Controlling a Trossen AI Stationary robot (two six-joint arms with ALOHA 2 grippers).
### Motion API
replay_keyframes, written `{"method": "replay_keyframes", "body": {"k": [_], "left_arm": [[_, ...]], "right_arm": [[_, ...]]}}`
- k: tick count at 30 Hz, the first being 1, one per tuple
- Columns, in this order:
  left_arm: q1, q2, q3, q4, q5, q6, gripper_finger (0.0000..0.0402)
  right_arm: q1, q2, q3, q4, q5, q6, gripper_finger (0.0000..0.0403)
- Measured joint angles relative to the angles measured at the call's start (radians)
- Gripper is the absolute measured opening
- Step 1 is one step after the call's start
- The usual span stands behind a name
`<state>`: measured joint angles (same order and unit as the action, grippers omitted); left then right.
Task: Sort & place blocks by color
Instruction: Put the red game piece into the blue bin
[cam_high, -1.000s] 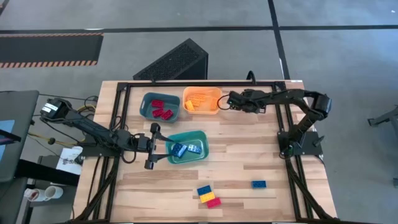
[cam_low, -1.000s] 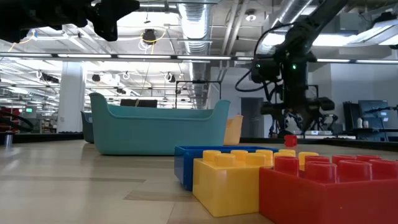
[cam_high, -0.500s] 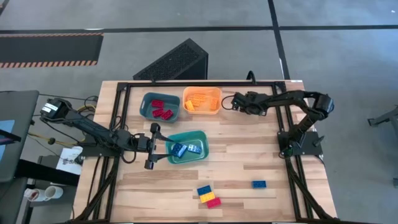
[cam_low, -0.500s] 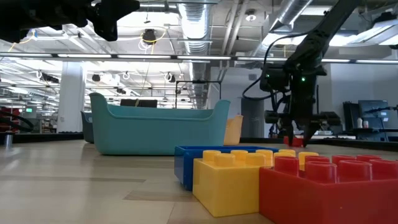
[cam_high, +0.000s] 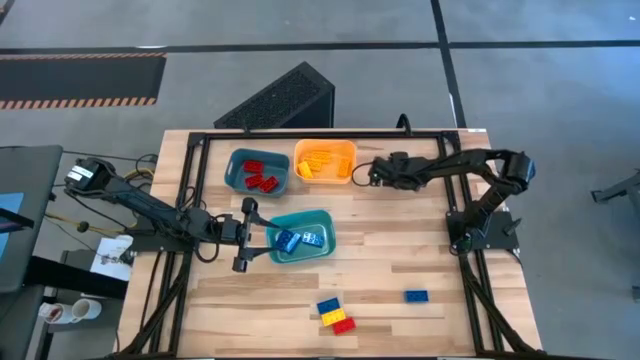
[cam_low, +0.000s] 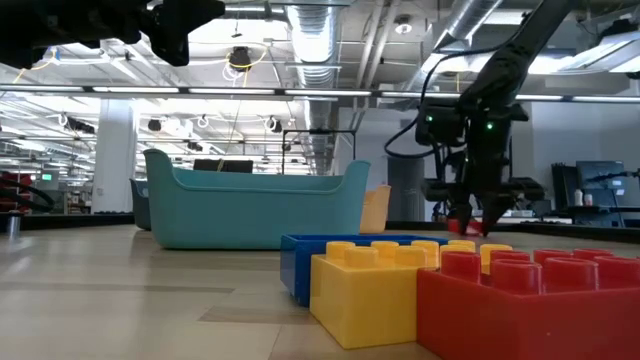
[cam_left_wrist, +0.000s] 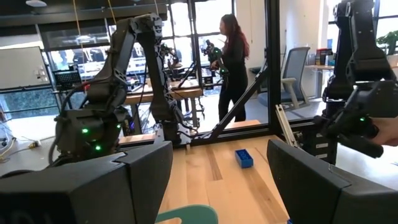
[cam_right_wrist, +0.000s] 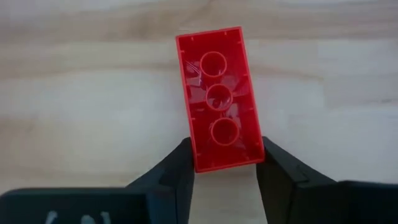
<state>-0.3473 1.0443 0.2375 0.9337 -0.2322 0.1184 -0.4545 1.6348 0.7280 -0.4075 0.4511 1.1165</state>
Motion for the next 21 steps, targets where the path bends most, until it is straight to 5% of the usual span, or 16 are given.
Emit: {"method": "replay_keyframes", "body": {"k": [15, 21], "left_arm": [[0.000, -0.004, 0.000, 0.022, 0.007, -0.015, 0.0251], [0.000, -0.134, 0.000, -0.067, 0.033, 0.002, 0.0251]], "right_arm": [[0.254, -0.123, -0.002, 0.002, -0.020, 0.055, 0.0141], [0.370, -0.244, 0.029, 0.094, 0.067, 0.075, 0.0127]]}}
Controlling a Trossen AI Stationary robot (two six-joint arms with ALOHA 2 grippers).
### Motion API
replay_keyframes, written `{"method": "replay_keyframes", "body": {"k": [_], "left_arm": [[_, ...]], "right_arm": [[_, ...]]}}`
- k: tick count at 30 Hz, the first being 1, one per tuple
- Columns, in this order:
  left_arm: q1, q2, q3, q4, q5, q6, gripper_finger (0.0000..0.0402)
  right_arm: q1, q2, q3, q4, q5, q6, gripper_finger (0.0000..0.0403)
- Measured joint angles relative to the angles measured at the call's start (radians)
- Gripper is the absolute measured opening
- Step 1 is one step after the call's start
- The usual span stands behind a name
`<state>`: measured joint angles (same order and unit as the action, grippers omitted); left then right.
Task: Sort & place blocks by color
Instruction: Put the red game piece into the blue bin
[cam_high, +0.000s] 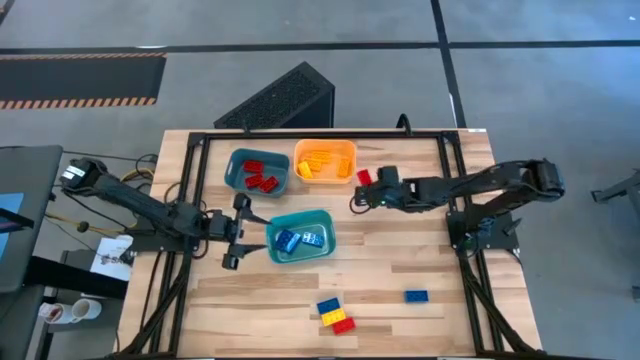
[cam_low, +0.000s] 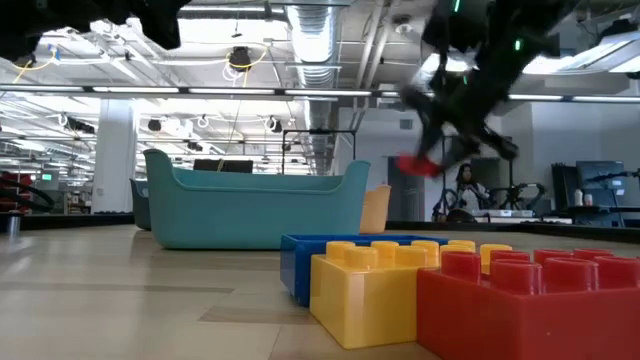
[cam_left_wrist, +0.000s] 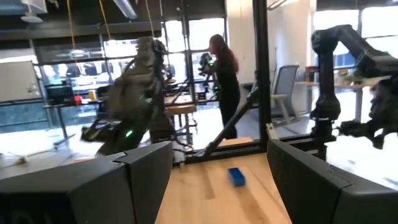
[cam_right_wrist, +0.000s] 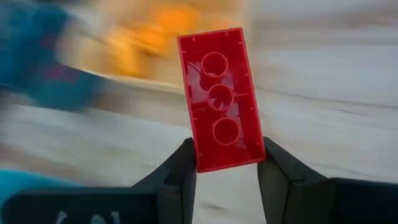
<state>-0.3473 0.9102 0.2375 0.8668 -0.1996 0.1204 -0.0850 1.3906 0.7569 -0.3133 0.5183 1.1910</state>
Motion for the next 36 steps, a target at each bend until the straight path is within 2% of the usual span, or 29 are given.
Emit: {"method": "replay_keyframes", "body": {"k": [5, 8, 12, 17, 23, 28, 36], "left_arm": [[0.011, -0.196, -0.003, -0.215, -0.082, 0.025, 0.0251], [0.027, -0.308, -0.046, -0.214, -0.078, 0.016, 0.0251], [0.046, -0.438, -0.116, -0.195, -0.046, -0.030, 0.0251], [0.047, -0.563, -0.171, -0.197, -0.041, -0.093, 0.0251], [0.045, -0.634, -0.176, -0.274, -0.012, -0.142, 0.0251], [0.045, -0.645, -0.176, -0.285, 0.019, -0.168, 0.0251], [0.045, -0.644, -0.176, -0.264, 0.064, -0.171, 0.0251]], "right_arm": [[0.058, -0.027, 0.056, 0.259, 0.030, -0.107, 0.0140], [0.074, 0.014, 0.122, 0.361, 0.030, -0.189, 0.0137], [0.068, 0.116, 0.254, 0.415, 0.021, -0.276, 0.0132], [0.048, 0.277, 0.474, 0.410, -0.054, -0.396, 0.0140], [0.022, 0.482, 0.761, 0.384, -0.167, -0.504, 0.0138], [-0.014, 0.640, 0.963, 0.310, -0.271, -0.517, 0.0148], [-0.048, 0.779, 1.121, 0.232, -0.385, -0.479, 0.0167]]}}
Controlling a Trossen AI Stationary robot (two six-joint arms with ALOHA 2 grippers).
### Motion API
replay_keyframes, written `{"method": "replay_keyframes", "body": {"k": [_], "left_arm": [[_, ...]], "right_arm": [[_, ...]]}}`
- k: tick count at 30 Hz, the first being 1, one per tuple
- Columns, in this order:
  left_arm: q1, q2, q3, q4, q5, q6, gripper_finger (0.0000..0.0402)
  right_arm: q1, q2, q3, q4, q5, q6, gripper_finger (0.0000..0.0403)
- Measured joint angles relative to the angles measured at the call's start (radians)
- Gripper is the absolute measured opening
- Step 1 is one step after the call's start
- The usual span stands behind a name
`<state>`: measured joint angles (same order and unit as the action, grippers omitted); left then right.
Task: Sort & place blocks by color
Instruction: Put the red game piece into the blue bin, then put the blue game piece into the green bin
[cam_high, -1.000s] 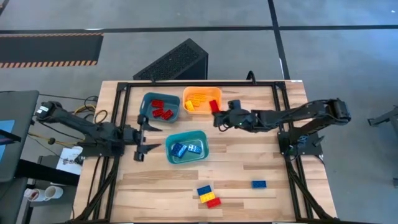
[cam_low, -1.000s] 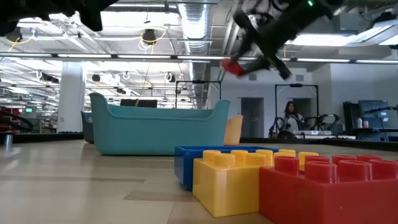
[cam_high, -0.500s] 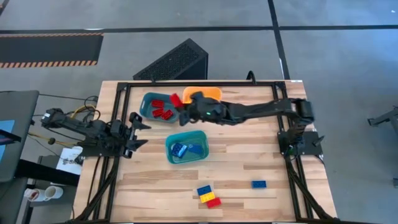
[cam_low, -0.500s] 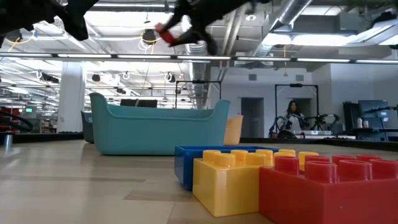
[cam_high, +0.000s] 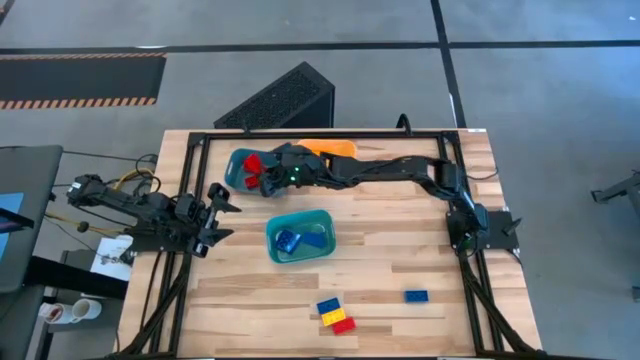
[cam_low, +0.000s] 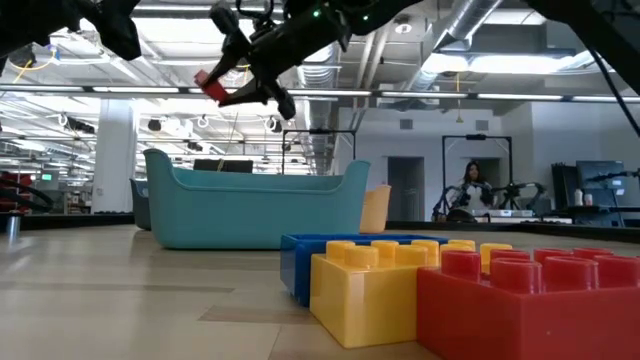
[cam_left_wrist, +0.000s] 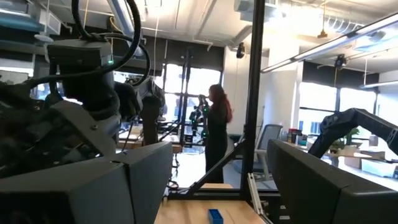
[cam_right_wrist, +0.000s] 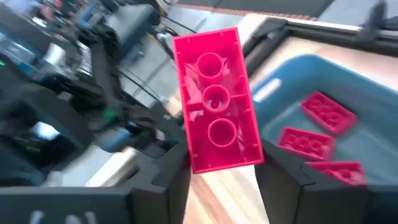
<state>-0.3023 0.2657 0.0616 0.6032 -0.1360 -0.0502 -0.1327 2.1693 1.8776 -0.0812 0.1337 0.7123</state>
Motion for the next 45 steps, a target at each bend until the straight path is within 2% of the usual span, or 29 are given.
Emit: {"method": "replay_keyframes", "body": {"k": [7, 10, 15, 20, 24, 27, 31, 37, 45], "left_arm": [[0.000, 0.000, 0.000, 0.001, -0.004, 0.001, 0.0251], [0.000, 0.000, 0.000, 0.001, -0.006, 0.002, 0.0251], [0.000, 0.000, 0.000, 0.001, -0.006, 0.002, 0.0251], [0.000, 0.000, 0.000, 0.001, -0.008, 0.003, 0.0251], [0.000, 0.000, 0.000, 0.000, -0.009, 0.004, 0.0251], [0.000, 0.000, 0.000, 0.000, -0.010, 0.004, 0.0251], [0.000, 0.000, 0.000, -0.002, -0.010, 0.003, 0.0251], [0.000, 0.000, 0.000, -0.002, -0.010, -0.030, 0.0251], [0.000, 0.000, 0.000, -0.003, -0.010, -0.046, 0.0251]], "right_arm": [[-0.008, -0.013, 0.008, -0.041, -0.012, 0.012, 0.0249], [-0.008, -0.032, 0.008, -0.055, -0.012, -0.004, 0.0272], [0.011, -0.071, 0.007, -0.153, -0.023, -0.051, 0.0282], [0.095, -0.147, 0.008, -0.249, -0.023, -0.130, 0.0281], [0.198, -0.211, 0.009, -0.461, 0.054, -0.158, 0.0281], [0.279, -0.260, 0.009, -0.682, 0.158, -0.093, 0.0281], [0.385, -0.297, 0.009, -0.985, 0.231, 0.058, 0.0281], [0.548, -0.300, 0.008, -1.299, 0.231, 0.280, 0.0281], [0.717, -0.301, 0.007, -1.475, 0.230, 0.369, 0.0281]]}}
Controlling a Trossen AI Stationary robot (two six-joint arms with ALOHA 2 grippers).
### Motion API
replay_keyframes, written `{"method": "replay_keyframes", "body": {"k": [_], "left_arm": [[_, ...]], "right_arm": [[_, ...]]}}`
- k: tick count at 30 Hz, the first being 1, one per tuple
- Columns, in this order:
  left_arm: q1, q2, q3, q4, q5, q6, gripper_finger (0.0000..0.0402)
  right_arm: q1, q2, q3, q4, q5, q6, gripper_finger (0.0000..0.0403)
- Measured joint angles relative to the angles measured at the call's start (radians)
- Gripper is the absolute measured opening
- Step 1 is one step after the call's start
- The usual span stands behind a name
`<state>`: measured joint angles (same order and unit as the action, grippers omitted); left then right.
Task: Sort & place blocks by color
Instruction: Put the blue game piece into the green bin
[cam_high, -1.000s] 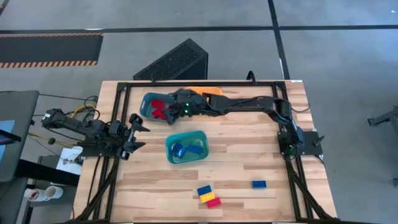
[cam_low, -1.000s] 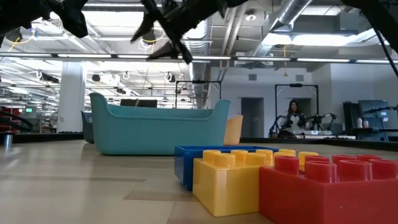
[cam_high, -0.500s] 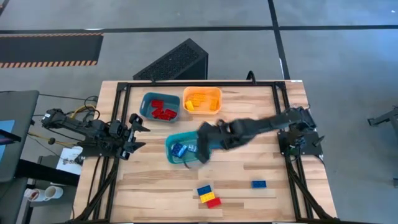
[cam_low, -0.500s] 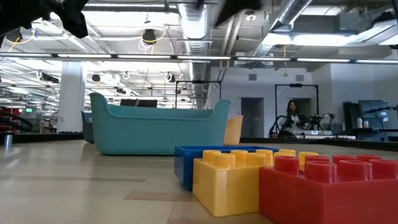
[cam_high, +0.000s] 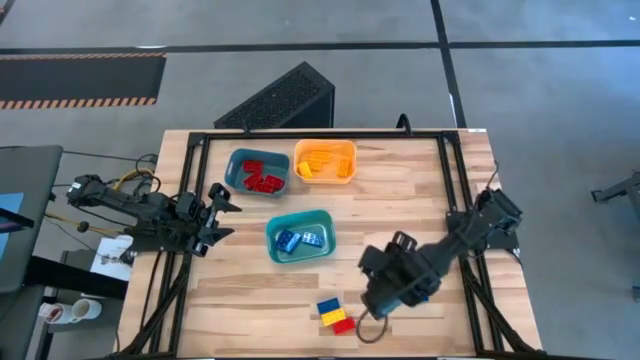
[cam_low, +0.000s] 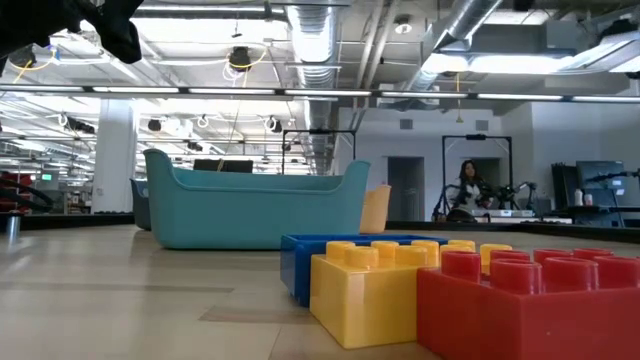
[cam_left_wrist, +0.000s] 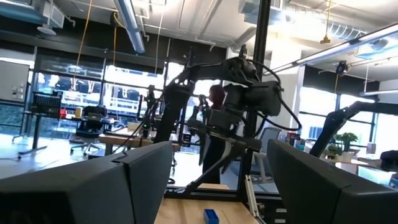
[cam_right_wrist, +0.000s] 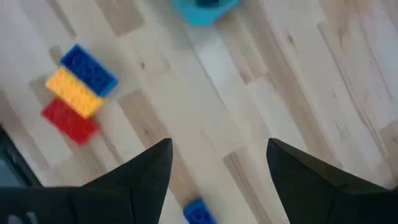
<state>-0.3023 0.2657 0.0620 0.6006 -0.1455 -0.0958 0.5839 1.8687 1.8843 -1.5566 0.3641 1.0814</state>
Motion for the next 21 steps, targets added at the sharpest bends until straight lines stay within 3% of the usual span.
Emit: {"method": "replay_keyframes", "body": {"k": [8, 12, 21], "left_arm": [[0.000, 0.000, 0.000, 0.000, 0.000, -0.007, 0.0251], [0.000, 0.000, 0.000, 0.000, 0.000, -0.007, 0.0251], [0.000, 0.001, 0.000, -0.005, 0.000, -0.007, 0.0251]], "right_arm": [[0.069, 0.000, 0.000, 0.000, -0.001, 0.021, 0.0281], [0.070, 0.000, -0.022, -0.014, -0.080, 0.067, 0.0281], [0.098, 0.000, -0.233, -0.010, -0.211, 0.029, 0.0281]]}}
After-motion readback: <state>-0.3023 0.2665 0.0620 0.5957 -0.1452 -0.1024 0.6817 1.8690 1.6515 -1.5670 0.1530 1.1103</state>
